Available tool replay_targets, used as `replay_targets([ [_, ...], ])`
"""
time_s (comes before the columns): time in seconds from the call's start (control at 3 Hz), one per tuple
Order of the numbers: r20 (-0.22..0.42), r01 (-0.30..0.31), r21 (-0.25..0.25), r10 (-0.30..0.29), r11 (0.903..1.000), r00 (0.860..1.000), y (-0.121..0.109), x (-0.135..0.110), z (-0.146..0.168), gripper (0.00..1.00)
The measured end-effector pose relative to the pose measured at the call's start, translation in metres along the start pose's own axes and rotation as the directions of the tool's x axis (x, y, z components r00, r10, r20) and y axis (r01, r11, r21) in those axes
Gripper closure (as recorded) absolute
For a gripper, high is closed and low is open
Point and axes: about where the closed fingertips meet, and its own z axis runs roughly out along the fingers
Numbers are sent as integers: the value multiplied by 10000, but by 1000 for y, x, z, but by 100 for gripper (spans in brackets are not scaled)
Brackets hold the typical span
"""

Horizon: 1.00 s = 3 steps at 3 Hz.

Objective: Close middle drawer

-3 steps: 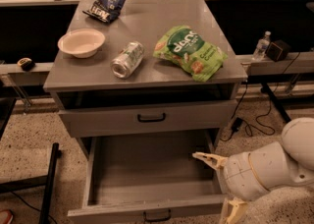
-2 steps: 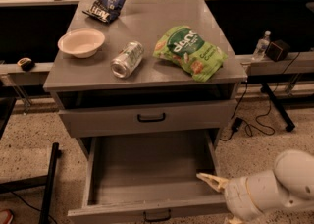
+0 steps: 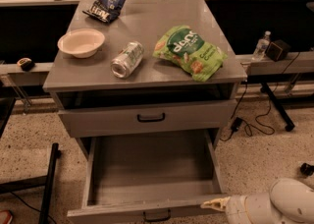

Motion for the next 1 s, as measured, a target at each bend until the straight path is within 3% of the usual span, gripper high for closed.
replay_targets([
  [0.33, -1, -4, 0, 4, 10000, 10000, 0, 0, 0, 64],
  [0.67, -108, -589, -42, 588, 9983, 9982, 0, 15, 20, 87],
  [1.0, -240, -830, -223, 824, 9963, 9963, 0, 38, 63, 100],
])
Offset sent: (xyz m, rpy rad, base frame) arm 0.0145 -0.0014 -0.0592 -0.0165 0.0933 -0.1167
